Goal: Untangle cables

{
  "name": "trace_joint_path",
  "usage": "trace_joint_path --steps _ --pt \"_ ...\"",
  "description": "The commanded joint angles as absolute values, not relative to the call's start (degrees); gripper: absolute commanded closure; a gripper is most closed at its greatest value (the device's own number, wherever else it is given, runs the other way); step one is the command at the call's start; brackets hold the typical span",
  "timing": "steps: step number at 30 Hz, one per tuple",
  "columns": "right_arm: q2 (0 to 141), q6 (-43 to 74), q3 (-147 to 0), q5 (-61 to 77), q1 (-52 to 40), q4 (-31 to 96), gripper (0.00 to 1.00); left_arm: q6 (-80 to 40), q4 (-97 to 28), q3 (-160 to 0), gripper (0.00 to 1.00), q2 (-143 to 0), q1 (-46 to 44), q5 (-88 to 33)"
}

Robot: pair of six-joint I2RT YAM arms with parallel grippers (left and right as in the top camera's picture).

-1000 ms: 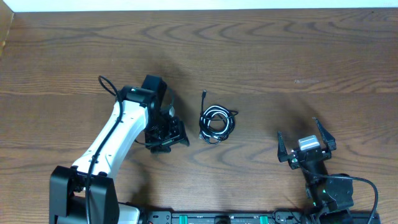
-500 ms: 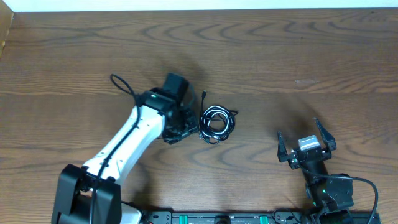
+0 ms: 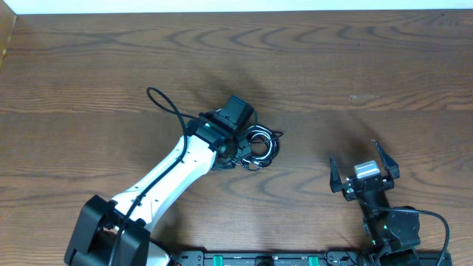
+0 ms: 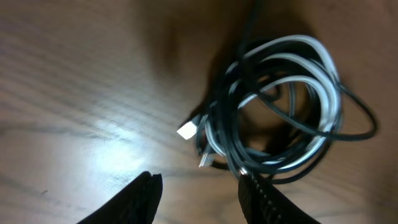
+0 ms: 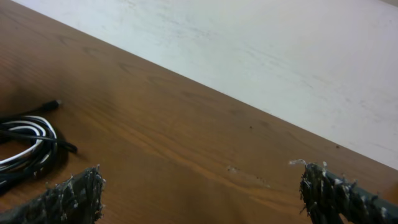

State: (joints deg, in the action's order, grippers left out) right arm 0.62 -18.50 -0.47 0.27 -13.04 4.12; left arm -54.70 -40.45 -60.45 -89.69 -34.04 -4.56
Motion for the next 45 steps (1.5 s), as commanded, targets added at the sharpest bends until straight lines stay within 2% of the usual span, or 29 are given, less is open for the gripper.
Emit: trace_joint_path --steps 1,21,29,31,32,33,39,45 --pt "0.3 -18.9 -0.3 0.4 -12.8 4.3 0.01 -56.8 -39.4 -60.0 0.53 -90.1 -35.3 -1.9" --pt "0.3 -18.9 -0.3 0.4 -12.8 4.3 0.01 -60.7 -36.9 -59.9 0.54 -101.9 -36.4 -0.4" --pt "0.3 -18.9 -0.3 0.4 -12.8 4.3 0.01 -56.9 -35.4 -59.9 0.71 -102.9 -36.3 -0.4" --pt "0.3 -18.9 -0.3 0.4 -12.8 4.3 0.01 -56.2 -34.2 -59.9 0.81 -102.9 -36.3 -0.4" --pt "0.3 -18.9 -0.3 0.4 -12.8 4.3 0.01 -56.2 -33.6 -59.9 0.92 -102.9 -36.3 -0.4" --pt "0.3 -18.9 -0.3 0.4 -12.8 4.3 0.01 -56.1 -32.8 -59.9 0.92 -102.9 -36.3 -0.4" --pt "0.3 -18.9 -0.3 0.4 -12.8 4.3 0.01 -41.4 -28.8 -59.9 0.92 -102.9 -36.4 -2.2" --pt "0.3 -18.9 -0.3 0.4 -12.8 4.3 0.01 -25.5 -26.7 -59.9 0.92 -102.9 -36.3 -13.8"
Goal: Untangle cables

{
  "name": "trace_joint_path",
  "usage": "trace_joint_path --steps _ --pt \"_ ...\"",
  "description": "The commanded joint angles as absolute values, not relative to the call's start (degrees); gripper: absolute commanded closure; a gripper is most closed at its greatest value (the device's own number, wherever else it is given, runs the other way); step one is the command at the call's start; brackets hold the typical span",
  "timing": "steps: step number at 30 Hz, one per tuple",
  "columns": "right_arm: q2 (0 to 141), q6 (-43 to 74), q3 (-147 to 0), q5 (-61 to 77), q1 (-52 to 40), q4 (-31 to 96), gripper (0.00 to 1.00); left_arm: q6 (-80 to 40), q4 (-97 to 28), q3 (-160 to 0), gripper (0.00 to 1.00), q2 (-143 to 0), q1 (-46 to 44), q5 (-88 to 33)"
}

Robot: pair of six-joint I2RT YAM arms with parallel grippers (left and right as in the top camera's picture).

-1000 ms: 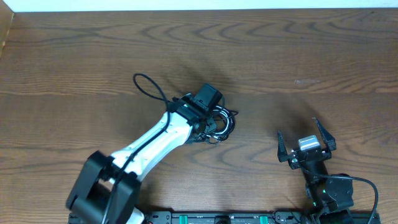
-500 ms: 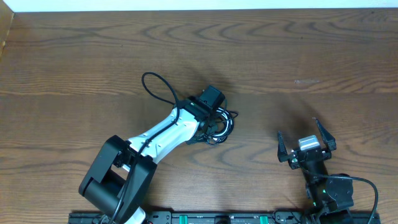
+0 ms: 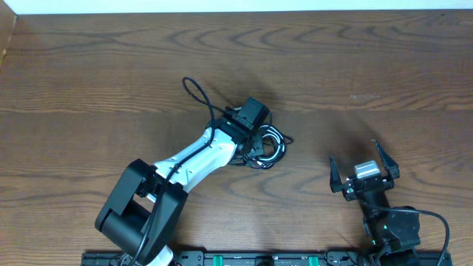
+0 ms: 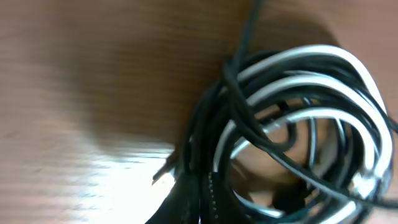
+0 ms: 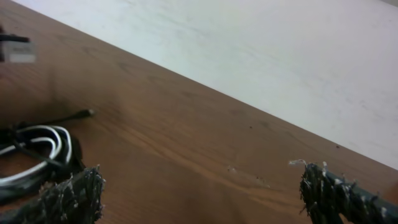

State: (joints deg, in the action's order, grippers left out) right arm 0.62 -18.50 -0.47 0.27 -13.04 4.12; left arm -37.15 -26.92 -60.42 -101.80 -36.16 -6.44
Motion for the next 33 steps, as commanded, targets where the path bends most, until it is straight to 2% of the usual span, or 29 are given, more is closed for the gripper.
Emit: trace_joint_path --steps 1,7,11,12,15,16,20,23,25,29,33 --pt "0.3 -18.9 -0.3 0.4 -12.8 4.3 0.01 -25.1 -26.8 -59.9 0.92 -102.9 -36.3 -14.3" --pt "0.3 -18.9 -0.3 0.4 -12.8 4.3 0.01 -25.3 -27.1 -59.9 0.91 -102.9 -36.2 -14.3" --pt "0.3 -18.9 -0.3 0.4 -12.8 4.3 0.01 -25.3 -27.1 -59.9 0.83 -102.9 -36.2 -14.3" --pt "0.3 -18.9 -0.3 0.4 -12.8 4.3 0.01 -25.3 -27.2 -59.9 0.77 -102.9 -36.2 -13.9" --pt "0.3 -18.9 -0.3 0.4 -12.8 4.3 0.01 -25.3 -27.3 -59.9 0.74 -102.9 -36.2 -11.1" --pt "0.3 -18.9 -0.3 0.4 -12.8 4.3 0.01 -25.3 -27.1 -59.9 0.66 -102.9 -36.1 -10.7" --pt "0.3 -18.9 -0.3 1.7 -12.8 3.6 0.01 -25.8 -27.4 -60.8 0.66 -102.8 -34.8 -13.9" --pt "0.3 -18.9 -0.3 6.2 -12.8 3.7 0.01 -25.7 -28.7 -62.1 0.78 -102.4 -32.7 -19.0" --pt "0.3 -17.4 -0.3 10.9 -12.8 3.4 0.01 -25.7 -30.1 -62.7 0.81 -101.4 -30.7 -23.3" --pt "1.0 -2.7 -0.3 11.2 -12.8 3.3 0.01 -21.1 -32.2 -62.8 0.81 -98.8 -26.2 -33.1" --pt "1.2 6.5 -1.6 13.0 -12.8 3.5 0.01 -17.7 -34.5 -62.8 0.77 -96.8 -21.9 -33.9"
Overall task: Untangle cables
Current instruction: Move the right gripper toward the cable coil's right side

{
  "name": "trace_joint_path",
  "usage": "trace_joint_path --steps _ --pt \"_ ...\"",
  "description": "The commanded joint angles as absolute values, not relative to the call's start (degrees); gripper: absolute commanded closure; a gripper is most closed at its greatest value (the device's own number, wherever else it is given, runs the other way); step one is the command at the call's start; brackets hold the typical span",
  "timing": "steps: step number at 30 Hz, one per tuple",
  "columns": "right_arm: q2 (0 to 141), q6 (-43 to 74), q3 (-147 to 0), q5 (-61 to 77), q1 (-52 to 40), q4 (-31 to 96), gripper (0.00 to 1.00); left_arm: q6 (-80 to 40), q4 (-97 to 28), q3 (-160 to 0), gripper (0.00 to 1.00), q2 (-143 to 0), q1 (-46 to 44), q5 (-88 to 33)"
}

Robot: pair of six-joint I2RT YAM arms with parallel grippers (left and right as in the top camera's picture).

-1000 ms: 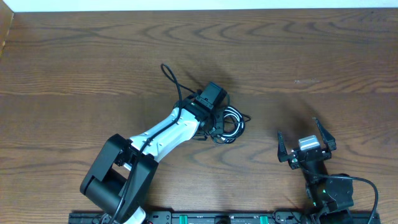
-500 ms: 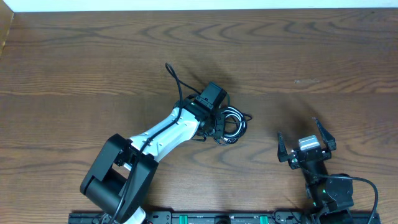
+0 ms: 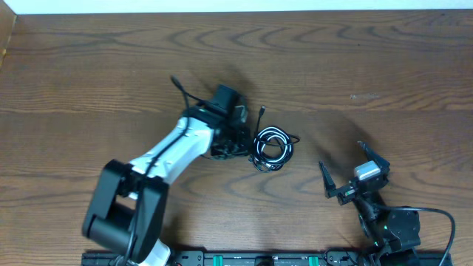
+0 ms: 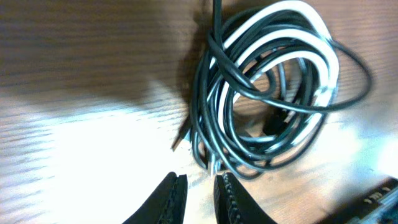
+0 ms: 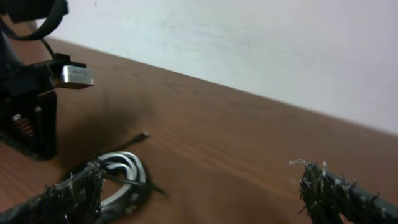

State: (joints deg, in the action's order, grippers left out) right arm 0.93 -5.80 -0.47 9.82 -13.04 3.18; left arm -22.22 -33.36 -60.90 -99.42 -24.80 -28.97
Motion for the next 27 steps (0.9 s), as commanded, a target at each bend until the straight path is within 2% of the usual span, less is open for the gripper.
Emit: trace_joint_path --steps 1,7,11,12,15,17,21,25,26,27 --pt "1.3 7.9 -3.0 14.9 -12.8 4.1 0.01 -17.6 -34.9 -62.8 0.78 -96.7 -21.0 -33.8" --pt "7.9 11.5 -17.9 16.2 -12.8 10.4 0.01 -17.6 -38.3 -62.7 0.77 -96.8 -15.9 -28.7" --pt "19.8 13.3 -31.4 17.3 -12.8 20.7 0.01 -17.6 -38.8 -62.4 0.77 -96.8 -14.8 -27.2" --pt "26.6 13.3 -37.5 19.3 -12.8 26.1 0.01 -17.6 -38.7 -62.2 0.76 -96.8 -14.8 -27.1" --pt "36.8 13.3 -45.7 23.5 -12.8 33.7 0.01 -17.6 -38.7 -62.2 0.69 -96.8 -14.8 -26.9" --pt "43.0 15.5 -49.6 25.7 -12.8 37.2 0.01 -17.6 -38.7 -62.2 0.69 -96.8 -14.8 -25.1" --pt "54.0 23.2 -52.5 33.7 -12.8 36.3 0.01 -17.6 -38.7 -62.2 0.66 -96.8 -14.8 -23.9" --pt "62.2 25.1 -52.5 38.5 -12.8 34.5 0.02 -17.6 -38.7 -62.2 0.65 -96.8 -14.8 -23.8" --pt "64.3 25.1 -52.5 39.8 -12.8 34.4 0.21 -17.6 -38.7 -62.2 0.65 -96.8 -14.8 -23.3" --pt "65.9 25.3 -52.5 41.0 -12.8 34.0 0.36 -17.6 -38.7 -62.2 0.65 -96.8 -14.8 -23.0"
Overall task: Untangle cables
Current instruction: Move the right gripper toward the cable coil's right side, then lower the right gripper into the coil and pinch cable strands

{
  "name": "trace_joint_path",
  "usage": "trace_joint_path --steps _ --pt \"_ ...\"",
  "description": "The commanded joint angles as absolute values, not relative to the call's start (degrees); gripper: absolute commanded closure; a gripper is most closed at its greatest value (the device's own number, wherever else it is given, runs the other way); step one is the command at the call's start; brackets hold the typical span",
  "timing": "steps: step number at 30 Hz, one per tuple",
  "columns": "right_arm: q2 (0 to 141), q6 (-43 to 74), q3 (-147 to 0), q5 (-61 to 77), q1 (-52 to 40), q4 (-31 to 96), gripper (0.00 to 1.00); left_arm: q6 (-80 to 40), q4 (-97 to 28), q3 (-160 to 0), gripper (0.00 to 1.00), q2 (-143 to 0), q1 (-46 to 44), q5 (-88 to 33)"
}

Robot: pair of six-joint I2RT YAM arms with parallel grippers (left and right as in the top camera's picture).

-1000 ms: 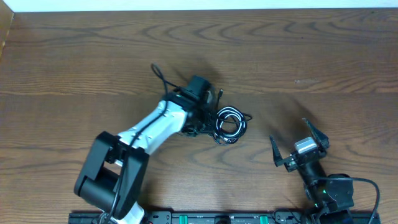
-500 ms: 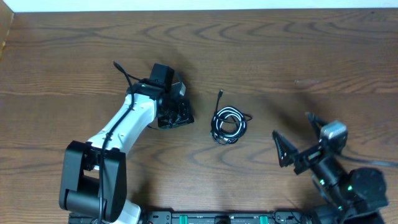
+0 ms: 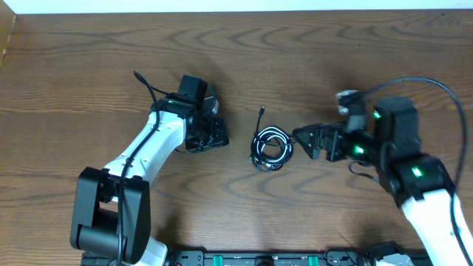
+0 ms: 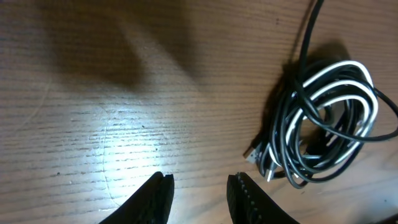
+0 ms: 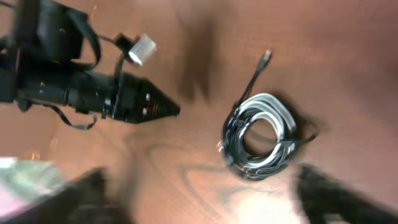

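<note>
A tangled coil of black and white cables (image 3: 271,148) lies at the table's middle, one black plug end pointing up (image 3: 261,112). My left gripper (image 3: 219,137) stands to its left, clear of it, open and empty. In the left wrist view the coil (image 4: 326,121) sits up and to the right of the gripper (image 4: 199,199). My right gripper (image 3: 301,140) hovers just right of the coil, open. The right wrist view is blurred; it looks down on the coil (image 5: 261,137) with the dark fingers (image 5: 336,199) wide apart.
Bare wooden table (image 3: 355,59) all round the coil. The left arm (image 5: 93,93) shows in the right wrist view to the coil's left. A dark rail (image 3: 259,258) runs along the front edge.
My left gripper has drawn back to the left of the coil and its jaws stand wider. The right arm has moved from the front right up to the coil's right side.
First my left gripper stood open at the coil's left edge, the right arm parked at the front. Then its jaws were close together against the strands. Then it sat nearly shut beside the coil, which lay slightly further right. Now both grippers flank the coil, open.
</note>
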State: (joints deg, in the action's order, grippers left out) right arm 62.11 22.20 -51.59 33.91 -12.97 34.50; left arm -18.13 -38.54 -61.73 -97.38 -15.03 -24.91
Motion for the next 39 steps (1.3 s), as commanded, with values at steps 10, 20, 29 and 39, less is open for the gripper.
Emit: trace_joint_path --steps 10,20,29,39 --pt "79.7 32.1 -52.5 44.8 -16.0 28.8 0.96 -17.6 -38.3 -62.2 0.65 -96.8 -14.8 -22.8" --pt "89.7 45.5 -52.5 37.2 -22.0 19.3 0.80 -17.6 -38.3 -62.2 0.64 -96.8 -14.8 -20.1" --pt "95.1 60.2 -52.5 26.7 -24.6 13.9 0.60 -17.6 -38.3 -62.2 0.61 -96.8 -14.8 -20.0" --pt "99.3 74.4 -52.5 19.3 -28.1 13.3 0.51 -17.6 -38.3 -62.2 0.59 -96.8 -14.8 -20.0"
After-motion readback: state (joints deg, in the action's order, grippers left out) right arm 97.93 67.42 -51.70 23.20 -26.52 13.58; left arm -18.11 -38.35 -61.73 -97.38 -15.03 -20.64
